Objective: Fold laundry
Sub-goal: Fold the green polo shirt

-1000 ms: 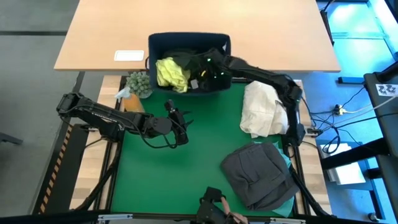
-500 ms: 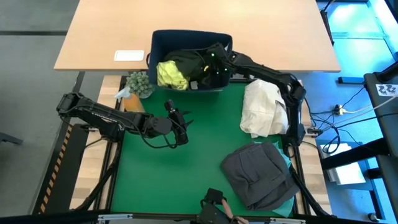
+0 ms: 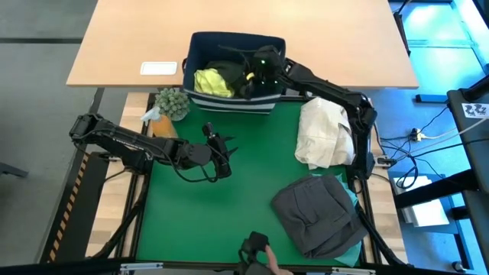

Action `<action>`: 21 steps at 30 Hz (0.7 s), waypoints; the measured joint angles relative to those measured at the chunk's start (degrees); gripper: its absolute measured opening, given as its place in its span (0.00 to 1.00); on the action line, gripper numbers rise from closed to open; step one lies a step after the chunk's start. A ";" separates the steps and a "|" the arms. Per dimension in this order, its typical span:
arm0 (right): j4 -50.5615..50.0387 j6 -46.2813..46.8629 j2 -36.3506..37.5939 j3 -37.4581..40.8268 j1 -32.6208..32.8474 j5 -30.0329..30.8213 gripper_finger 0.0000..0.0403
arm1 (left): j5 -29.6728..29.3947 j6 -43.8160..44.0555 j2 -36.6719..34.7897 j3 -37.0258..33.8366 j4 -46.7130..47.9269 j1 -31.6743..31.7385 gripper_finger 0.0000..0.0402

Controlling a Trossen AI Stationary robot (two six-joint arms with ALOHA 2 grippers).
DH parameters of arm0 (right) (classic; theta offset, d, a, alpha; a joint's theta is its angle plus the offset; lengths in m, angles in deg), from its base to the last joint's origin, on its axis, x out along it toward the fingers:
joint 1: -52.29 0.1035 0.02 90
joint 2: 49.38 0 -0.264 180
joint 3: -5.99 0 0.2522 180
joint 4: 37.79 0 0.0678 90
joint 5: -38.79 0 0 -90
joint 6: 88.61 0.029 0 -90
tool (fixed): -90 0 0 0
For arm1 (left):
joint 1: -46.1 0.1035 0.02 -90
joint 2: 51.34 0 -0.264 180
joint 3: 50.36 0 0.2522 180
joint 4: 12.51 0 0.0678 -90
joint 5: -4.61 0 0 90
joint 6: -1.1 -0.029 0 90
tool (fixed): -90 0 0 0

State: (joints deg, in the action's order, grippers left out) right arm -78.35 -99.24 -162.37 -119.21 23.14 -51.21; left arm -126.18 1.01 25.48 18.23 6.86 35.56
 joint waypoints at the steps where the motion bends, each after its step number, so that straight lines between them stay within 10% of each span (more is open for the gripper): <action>1: 1.51 1.71 0.00 -0.02 -0.11 1.43 0.82 | 0.00 0.00 0.00 0.00 0.00 -0.03 0.40; 21: 6.46 13.48 -12.58 -0.02 -6.18 -7.59 0.82 | -0.17 -0.45 0.00 0.00 0.00 0.01 0.40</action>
State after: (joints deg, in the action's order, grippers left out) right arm -71.90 -85.76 -174.95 -119.23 16.96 -58.80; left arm -126.36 0.55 25.48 18.23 6.86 35.57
